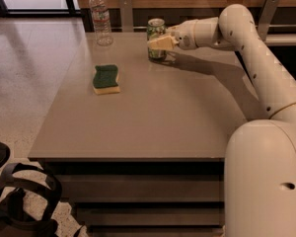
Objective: Pick green can
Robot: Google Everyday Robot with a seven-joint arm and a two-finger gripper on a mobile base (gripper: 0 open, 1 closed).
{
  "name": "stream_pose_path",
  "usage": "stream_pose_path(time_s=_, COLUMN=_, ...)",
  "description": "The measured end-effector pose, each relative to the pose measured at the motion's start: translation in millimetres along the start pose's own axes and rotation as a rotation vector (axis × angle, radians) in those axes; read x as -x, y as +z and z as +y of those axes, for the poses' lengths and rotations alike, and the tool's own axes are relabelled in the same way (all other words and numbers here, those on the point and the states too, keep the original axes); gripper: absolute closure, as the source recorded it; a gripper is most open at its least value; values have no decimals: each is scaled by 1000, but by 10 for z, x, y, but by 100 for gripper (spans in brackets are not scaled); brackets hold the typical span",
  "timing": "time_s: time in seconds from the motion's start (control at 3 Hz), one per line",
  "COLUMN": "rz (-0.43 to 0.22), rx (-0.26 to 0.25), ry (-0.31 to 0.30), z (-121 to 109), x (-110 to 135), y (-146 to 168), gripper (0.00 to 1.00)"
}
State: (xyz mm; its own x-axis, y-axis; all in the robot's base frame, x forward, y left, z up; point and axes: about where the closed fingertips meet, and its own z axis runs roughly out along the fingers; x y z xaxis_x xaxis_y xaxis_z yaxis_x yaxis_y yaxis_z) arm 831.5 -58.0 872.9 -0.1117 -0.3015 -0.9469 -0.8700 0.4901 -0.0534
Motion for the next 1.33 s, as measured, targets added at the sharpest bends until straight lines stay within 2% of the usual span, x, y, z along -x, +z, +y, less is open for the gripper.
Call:
stream_pose_path(time_s=0.33, rz=42, rx=-28, ry=-56, z=-9, x=298, y=-178, gripper=100)
stream_pose_path(time_s=0.67, rz=39, rx=-58, ry=-122, z=-12, x=593, y=-373, gripper=100)
stream_pose_path(time_s=1.33, rz=-7, rx=-88, ry=-263, z=157, x=1091, y=-699, gripper=100)
